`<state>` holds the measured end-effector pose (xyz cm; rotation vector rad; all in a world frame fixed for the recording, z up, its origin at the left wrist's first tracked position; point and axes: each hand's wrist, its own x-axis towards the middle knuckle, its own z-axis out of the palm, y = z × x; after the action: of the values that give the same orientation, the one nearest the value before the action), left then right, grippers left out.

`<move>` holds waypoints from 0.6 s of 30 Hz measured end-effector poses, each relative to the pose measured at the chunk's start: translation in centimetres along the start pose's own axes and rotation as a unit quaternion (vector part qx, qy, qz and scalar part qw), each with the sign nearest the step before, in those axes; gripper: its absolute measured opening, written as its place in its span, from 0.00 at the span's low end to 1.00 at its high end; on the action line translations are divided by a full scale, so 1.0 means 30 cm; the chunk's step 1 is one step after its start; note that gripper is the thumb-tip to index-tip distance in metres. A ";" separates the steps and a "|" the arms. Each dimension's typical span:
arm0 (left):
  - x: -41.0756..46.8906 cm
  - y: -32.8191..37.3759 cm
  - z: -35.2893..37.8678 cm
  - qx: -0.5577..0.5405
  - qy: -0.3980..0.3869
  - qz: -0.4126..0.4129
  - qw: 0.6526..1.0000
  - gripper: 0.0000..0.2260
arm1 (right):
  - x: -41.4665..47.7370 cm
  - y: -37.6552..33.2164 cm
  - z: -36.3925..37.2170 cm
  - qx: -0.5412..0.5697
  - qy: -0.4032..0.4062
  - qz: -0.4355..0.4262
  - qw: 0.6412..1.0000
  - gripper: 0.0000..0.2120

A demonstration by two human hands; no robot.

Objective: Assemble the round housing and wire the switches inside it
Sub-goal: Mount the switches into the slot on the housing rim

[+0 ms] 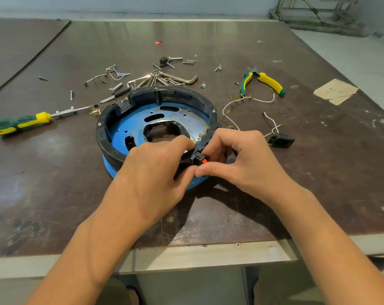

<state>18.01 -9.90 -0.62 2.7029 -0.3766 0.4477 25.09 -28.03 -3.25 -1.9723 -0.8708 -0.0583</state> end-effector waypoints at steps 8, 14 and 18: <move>-0.006 -0.002 0.003 -0.019 0.012 0.001 1.000 0.21 | 0.001 0.021 -0.060 0.069 -0.069 0.033 0.995 0.08; -0.007 0.001 0.013 0.004 0.021 0.007 1.000 0.19 | 0.005 0.019 -0.029 0.004 -0.043 0.014 0.999 0.05; -0.007 0.004 0.022 0.013 0.023 0.004 1.000 0.17 | 0.007 0.018 -0.034 0.006 -0.038 0.011 0.999 0.04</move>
<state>17.96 -10.24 -1.23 2.7126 -0.3701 0.5200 25.88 -28.87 -3.00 -1.9838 -0.8960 0.0356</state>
